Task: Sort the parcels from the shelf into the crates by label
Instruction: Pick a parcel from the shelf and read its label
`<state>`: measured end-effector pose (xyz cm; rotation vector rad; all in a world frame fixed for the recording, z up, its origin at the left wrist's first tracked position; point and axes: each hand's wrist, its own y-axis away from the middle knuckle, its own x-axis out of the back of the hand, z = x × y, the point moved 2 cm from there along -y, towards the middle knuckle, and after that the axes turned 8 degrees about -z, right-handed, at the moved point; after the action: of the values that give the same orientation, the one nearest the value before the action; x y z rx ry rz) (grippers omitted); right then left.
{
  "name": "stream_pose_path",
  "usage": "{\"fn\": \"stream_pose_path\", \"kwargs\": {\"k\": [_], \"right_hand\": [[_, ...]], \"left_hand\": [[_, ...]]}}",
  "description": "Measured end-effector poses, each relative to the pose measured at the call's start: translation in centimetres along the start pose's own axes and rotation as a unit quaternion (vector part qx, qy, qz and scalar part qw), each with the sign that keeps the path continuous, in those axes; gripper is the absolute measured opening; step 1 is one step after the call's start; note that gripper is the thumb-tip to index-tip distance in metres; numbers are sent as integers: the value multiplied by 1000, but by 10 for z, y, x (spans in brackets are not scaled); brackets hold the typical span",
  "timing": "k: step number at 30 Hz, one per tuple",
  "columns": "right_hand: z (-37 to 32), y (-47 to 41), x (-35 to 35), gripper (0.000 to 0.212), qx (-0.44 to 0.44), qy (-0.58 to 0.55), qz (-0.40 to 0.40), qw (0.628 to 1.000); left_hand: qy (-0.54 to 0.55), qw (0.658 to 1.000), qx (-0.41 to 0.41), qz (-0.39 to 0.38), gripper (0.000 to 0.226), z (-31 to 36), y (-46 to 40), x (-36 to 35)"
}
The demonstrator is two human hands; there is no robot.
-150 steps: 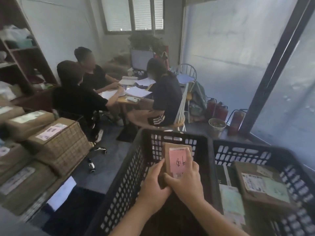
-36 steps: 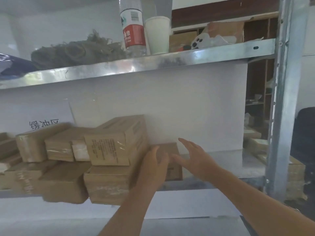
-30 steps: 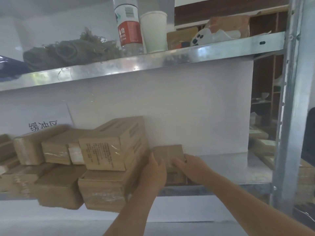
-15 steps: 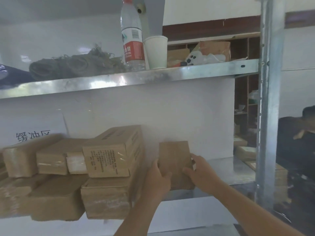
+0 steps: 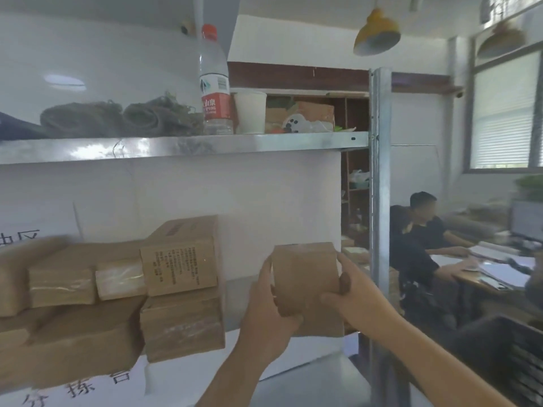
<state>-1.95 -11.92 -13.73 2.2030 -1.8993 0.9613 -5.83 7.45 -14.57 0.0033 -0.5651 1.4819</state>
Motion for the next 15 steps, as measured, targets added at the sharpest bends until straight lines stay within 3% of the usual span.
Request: {"fn": "stream_pose_path", "kwargs": {"k": [5, 8, 13, 15], "right_hand": [[-5, 45, 16, 80, -1, -77, 45, 996], [-9, 59, 24, 77, -3, -72, 67, 995], [-11, 76, 37, 75, 30, -96, 74, 992], [-11, 84, 46, 83, 35, -79, 81, 993]], "left_hand": [[33, 998, -44, -33, 108, 12, 21, -11], [53, 996, -62, -37, 88, 26, 27, -14], [98, 993, -45, -45, 53, 51, 27, -19], [114, 991, -36, -57, 53, 61, 27, -25]]}}
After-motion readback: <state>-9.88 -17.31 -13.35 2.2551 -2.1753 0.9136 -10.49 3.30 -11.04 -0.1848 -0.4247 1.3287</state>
